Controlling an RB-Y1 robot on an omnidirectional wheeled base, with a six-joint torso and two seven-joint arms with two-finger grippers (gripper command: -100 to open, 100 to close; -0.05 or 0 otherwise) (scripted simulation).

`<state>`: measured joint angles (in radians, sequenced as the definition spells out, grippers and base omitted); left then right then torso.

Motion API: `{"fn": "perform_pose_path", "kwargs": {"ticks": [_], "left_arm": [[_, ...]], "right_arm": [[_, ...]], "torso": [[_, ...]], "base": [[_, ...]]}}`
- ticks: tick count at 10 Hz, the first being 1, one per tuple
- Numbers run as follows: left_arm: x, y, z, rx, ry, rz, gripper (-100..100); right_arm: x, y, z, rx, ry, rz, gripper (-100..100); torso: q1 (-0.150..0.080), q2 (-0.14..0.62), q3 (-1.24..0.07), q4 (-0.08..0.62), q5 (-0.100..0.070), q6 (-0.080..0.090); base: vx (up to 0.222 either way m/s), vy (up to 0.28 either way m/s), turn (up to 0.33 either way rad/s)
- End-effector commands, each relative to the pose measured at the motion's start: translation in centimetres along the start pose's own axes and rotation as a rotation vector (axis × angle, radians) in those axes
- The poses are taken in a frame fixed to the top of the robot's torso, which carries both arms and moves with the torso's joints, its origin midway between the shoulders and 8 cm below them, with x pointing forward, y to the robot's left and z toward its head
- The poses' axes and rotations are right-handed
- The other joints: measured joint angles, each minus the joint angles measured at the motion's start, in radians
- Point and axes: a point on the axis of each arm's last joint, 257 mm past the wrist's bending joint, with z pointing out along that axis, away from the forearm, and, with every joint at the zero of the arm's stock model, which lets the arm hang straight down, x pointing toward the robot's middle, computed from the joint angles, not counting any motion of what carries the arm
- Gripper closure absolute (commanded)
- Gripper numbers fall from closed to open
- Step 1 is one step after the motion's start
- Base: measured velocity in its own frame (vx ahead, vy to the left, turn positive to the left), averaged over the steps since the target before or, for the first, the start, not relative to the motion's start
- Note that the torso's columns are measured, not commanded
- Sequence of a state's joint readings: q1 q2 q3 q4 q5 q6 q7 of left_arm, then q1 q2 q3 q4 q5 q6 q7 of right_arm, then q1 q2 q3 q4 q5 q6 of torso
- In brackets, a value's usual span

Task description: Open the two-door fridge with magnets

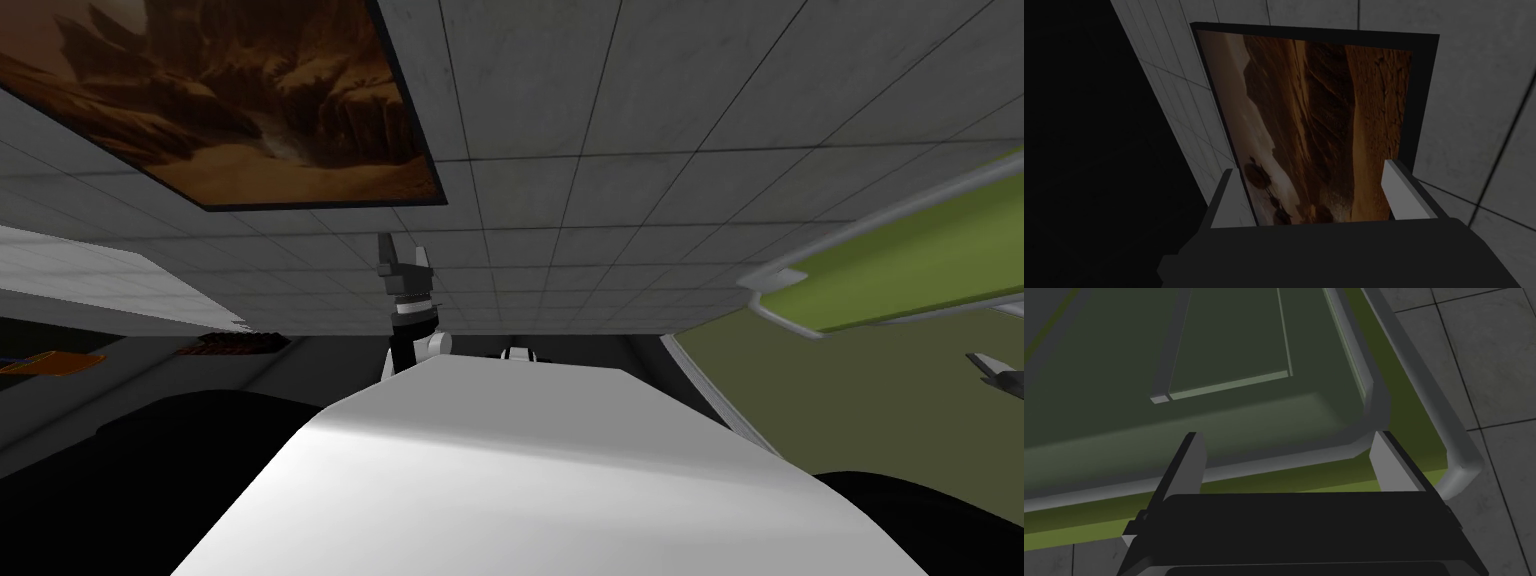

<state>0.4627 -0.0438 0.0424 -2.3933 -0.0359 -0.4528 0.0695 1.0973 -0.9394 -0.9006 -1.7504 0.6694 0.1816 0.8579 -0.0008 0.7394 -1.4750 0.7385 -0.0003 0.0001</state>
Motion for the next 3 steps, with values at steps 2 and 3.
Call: {"fn": "perform_pose_path", "kwargs": {"ticks": [2,3], "left_arm": [[0.00,0.00,0.00,0.000,0.000,0.000,0],[0.00,0.00,0.00,0.000,0.000,0.000,0]], "right_arm": [[0.00,0.00,0.00,0.000,0.000,0.000,0],[0.00,0.00,0.00,0.000,0.000,0.000,0]], "torso": [[0.001,-0.001,-0.001,0.000,0.000,0.000],[0.001,-0.002,-0.001,-0.001,0.000,0.000]], "base": [[0.000,0.000,0.000],[0.000,0.000,0.000]]}}
